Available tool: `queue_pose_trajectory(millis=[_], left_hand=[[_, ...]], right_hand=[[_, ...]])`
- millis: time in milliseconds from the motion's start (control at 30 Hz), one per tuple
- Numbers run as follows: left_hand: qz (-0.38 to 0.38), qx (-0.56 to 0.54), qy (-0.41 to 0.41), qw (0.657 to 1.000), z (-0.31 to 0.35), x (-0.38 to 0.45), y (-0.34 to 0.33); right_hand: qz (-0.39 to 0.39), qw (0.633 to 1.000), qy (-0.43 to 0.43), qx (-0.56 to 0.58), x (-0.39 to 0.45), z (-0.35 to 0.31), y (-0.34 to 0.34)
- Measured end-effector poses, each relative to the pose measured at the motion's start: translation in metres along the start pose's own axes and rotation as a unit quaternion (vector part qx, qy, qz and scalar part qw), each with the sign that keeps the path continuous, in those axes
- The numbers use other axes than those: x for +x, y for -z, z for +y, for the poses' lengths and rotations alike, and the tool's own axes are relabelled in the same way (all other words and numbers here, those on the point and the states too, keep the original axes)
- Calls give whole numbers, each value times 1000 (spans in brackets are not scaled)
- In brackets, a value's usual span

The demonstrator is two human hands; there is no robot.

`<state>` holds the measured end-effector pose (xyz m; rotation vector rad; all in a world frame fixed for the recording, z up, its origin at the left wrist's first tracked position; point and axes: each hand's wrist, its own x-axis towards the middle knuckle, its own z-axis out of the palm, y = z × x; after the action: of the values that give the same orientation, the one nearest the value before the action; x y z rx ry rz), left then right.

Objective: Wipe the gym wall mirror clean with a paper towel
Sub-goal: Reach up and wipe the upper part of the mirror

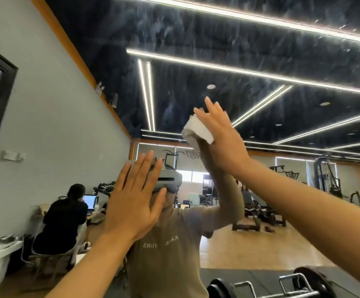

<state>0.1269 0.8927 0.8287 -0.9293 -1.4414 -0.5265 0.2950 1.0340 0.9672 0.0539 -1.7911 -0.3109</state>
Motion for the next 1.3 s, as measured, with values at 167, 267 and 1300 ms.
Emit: queue_pose_trajectory(millis=[167,267,1300], left_hand=[[-5,-22,13,1000,-1,-1,-2],[-6,-27,9,1000,-2,-1,-3],[20,-65,121,990,-1,-4,-3]], right_hand=[[57,994,-93,-12,91,-13,-11],[71,994,-77,-25,61,-25,-24],[38,994,44,-95,38,-60,-54]])
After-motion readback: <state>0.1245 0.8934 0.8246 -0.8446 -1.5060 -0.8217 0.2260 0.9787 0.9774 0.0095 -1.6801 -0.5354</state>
